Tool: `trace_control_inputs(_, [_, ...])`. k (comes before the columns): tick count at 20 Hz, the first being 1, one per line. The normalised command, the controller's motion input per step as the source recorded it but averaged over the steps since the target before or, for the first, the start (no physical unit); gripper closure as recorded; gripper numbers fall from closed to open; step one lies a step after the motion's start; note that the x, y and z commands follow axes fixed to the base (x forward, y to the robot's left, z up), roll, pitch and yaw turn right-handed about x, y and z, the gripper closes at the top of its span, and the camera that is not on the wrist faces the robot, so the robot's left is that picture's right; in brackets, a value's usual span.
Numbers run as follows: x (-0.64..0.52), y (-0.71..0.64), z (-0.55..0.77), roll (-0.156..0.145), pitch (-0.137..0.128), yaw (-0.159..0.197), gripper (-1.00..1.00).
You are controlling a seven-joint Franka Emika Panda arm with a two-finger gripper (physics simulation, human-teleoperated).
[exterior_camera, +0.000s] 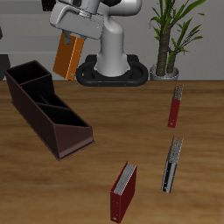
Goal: Place the orange book into the right desk caddy's left compartment
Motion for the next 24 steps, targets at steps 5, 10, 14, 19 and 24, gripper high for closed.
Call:
trace_control_inputs(5, [0.12,-0.1,0.13,-0.015,-0.02,-0.026,1.0])
trace_control_inputs(10, [0.12,0.03,0.1,0.002,-0.01,-0.021,1.0])
trace_control_inputs(14, [0.14,0.07,0.15,0.02,-0.002,-0.03,1.0])
trace_control_inputs(19, [0.11,0.02,0.02,0.005,0.001,-0.004,1.0])
trace_control_inputs(24, [0.21,-0.05,0.0,-0.001,0.031,-0.021,1.0])
